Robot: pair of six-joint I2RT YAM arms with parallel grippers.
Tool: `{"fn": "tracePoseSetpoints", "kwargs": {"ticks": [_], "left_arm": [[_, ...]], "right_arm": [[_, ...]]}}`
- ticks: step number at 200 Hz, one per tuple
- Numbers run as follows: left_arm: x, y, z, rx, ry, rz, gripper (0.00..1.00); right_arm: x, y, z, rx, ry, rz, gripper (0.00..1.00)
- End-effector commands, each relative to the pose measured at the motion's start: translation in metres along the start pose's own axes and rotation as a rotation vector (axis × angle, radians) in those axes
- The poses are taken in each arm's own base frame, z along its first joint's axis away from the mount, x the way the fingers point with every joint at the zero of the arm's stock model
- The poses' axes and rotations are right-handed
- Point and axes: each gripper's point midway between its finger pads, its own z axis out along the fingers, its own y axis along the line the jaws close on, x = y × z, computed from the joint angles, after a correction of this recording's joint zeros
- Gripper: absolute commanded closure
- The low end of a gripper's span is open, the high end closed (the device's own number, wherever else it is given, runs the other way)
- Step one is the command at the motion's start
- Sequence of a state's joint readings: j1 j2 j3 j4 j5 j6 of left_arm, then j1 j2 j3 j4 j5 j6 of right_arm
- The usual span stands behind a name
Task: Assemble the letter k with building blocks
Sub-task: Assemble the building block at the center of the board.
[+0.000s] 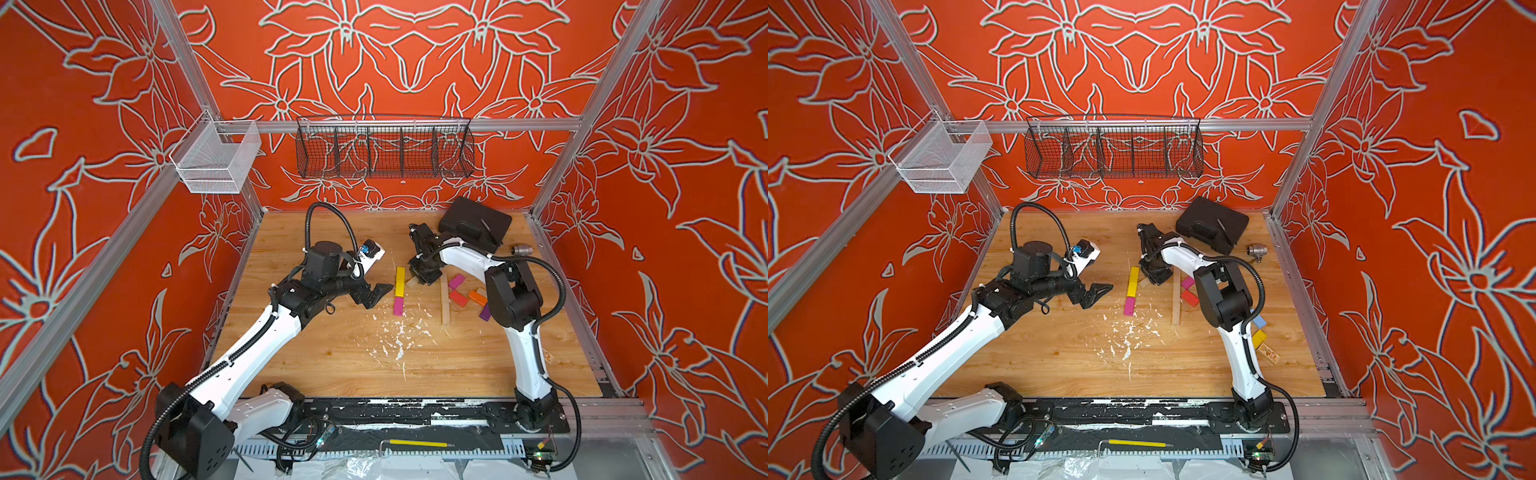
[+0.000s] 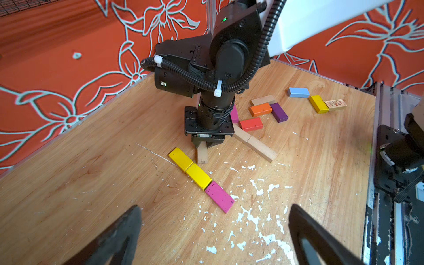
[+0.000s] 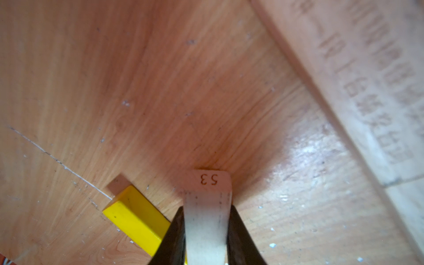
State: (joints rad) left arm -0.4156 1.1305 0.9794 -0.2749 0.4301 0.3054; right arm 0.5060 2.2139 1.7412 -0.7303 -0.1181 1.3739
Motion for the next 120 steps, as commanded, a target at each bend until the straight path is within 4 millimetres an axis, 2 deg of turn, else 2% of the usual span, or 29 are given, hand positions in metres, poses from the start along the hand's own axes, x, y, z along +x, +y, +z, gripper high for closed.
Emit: {"fn": "tracePoseSetpoints", "kwargs": {"ticks": [1, 120], "left_arm": [[-0.0072, 0.0004, -0.0013, 0.014, -0.026, -0.003, 0.03], [-0.0079, 0.0019, -0.0009, 0.023, -0.028, -0.020, 0.03]], "right_arm": [[0.0068, -0.0032, 0.0086, 0.029, 0.018, 0.022, 0.68], [0.0093, -0.0004, 0.0111, 0.019, 0.034, 0.026, 0.66]]}}
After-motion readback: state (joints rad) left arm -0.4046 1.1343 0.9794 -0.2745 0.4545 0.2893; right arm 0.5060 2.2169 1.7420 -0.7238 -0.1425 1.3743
